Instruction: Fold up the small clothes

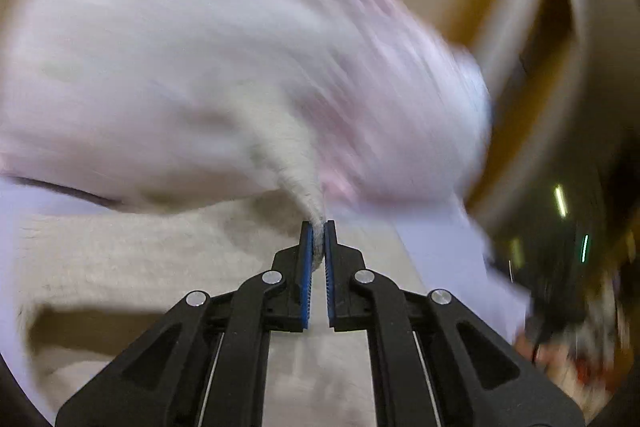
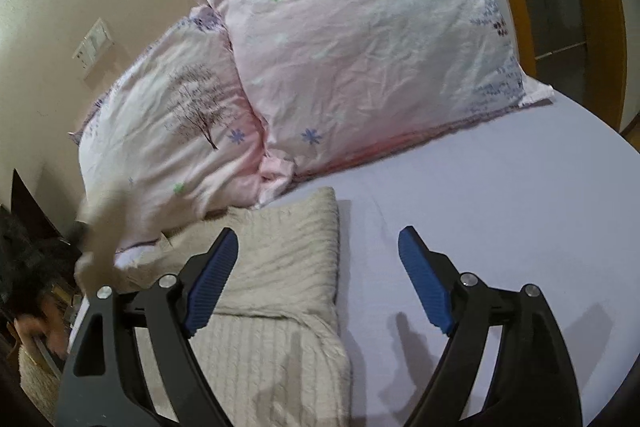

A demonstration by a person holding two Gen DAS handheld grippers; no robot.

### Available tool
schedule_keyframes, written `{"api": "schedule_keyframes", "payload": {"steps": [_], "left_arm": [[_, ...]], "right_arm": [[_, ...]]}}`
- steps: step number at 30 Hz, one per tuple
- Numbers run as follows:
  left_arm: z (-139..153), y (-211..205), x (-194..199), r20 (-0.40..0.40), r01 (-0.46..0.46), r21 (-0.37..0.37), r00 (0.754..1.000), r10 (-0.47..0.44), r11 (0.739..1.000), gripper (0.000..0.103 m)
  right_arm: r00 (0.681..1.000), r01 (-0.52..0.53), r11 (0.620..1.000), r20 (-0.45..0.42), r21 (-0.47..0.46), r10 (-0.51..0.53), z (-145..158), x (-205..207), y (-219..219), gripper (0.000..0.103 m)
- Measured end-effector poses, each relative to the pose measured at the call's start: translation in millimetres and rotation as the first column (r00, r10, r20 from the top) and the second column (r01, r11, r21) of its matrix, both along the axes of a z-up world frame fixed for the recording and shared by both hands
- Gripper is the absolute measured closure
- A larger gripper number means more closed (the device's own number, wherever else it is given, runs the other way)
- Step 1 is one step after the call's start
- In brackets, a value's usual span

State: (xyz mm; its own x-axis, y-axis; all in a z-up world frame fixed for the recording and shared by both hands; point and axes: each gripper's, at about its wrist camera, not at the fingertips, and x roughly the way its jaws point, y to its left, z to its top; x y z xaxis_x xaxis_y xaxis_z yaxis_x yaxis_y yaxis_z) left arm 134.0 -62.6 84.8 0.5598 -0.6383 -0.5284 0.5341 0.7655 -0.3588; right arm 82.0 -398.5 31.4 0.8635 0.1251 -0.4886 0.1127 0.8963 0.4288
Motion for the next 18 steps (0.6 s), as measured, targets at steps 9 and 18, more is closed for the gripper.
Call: {"api": "schedule_keyframes", "payload": {"steps": [9,18], "left_arm": [[-6.7,33.9,-41.7,-0.001,-0.032,0.101,0.999,0.032,0.994,0.091],[-11.8,227.4,-168.6,-0.048,-0.341,0.016,0.939,0.341,0.94,0.034]], "right_arm": [[0.996,-0.081,0.997,-0.033,0.002,0.081,-5.6,-54.2,-18.7,0.015],[0.881,-0.449,0.862,-0.046,0.237,0.471,-41.5,-157.6,-11.9,0.015]]}}
